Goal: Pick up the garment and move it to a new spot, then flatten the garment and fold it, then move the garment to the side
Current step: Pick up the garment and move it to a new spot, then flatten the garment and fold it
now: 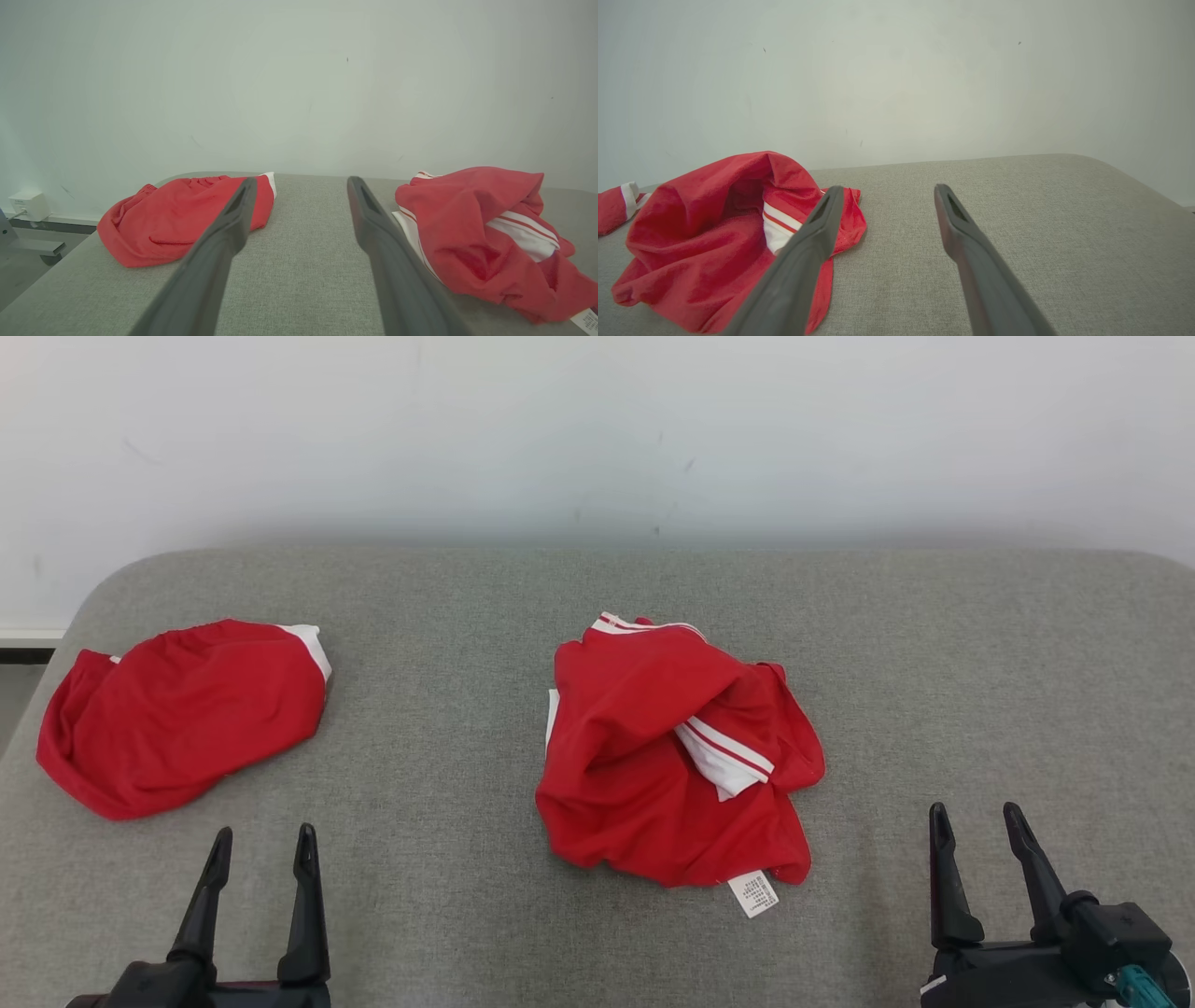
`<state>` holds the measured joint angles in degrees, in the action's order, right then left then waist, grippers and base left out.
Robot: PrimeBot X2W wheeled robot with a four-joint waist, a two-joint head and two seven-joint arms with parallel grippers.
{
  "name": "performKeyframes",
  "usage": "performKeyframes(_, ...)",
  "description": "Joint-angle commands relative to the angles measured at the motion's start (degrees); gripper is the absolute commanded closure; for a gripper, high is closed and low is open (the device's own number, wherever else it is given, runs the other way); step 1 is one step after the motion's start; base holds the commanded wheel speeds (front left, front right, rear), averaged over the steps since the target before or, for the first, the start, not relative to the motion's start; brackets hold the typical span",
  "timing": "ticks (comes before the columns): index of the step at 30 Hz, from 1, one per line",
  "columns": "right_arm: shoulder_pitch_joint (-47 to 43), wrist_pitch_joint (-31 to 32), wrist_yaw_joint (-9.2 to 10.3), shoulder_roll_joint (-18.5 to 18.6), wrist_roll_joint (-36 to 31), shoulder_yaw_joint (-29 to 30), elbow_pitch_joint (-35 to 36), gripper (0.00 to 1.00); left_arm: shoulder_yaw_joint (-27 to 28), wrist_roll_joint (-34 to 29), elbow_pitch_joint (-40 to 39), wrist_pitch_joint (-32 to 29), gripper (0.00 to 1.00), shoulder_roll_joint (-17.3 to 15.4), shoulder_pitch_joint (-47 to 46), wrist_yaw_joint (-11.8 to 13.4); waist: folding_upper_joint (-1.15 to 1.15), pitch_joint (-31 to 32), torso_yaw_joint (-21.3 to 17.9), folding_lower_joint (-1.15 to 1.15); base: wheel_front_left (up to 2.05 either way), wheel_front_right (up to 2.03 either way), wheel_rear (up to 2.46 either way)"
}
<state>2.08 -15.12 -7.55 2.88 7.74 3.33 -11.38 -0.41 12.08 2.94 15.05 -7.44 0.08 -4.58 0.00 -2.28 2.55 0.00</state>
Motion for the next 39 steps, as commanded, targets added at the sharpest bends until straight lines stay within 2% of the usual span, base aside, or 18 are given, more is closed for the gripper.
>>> performKeyframes(1,-0.34,-0.05,0.12,0.0,0.41,-0.01,-0.04,0.0,0.49,-0.97,0.16,0.19,0.0,0.48,0.86,-0.41,0.0,-0.1,-0.08,0.0,0.0,0.0,0.0)
performKeyframes(10,-0.31,-0.05,0.12,0.0,0.41,-0.04,-0.25,0.0,1.34,-2.02,1.18,0.19,0.0,1.58,0.62,-1.8,0.0,-0.38,-0.15,0.0,0.0,0.0,0.0)
performKeyframes(28,-0.11,-0.05,0.12,0.0,0.94,-0.44,-1.02,0.0,2.53,-3.58,1.71,0.19,0.0,2.63,0.65,-2.62,0.0,-0.13,0.13,0.0,0.0,0.0,0.0)
performKeyframes(33,0.44,-0.05,0.12,0.03,0.43,-1.48,-1.59,0.0,1.91,-3.69,2.08,0.19,0.0,2.92,-0.13,-2.8,0.0,-0.33,0.93,0.0,0.0,0.0,0.0)
performKeyframes(39,3.6,0.01,0.12,1.84,0.07,-3.66,-4.13,0.0,1.0,-3.87,2.05,0.19,0.0,3.37,-0.66,-2.93,0.0,-1.11,2.79,0.0,0.0,0.0,0.0)
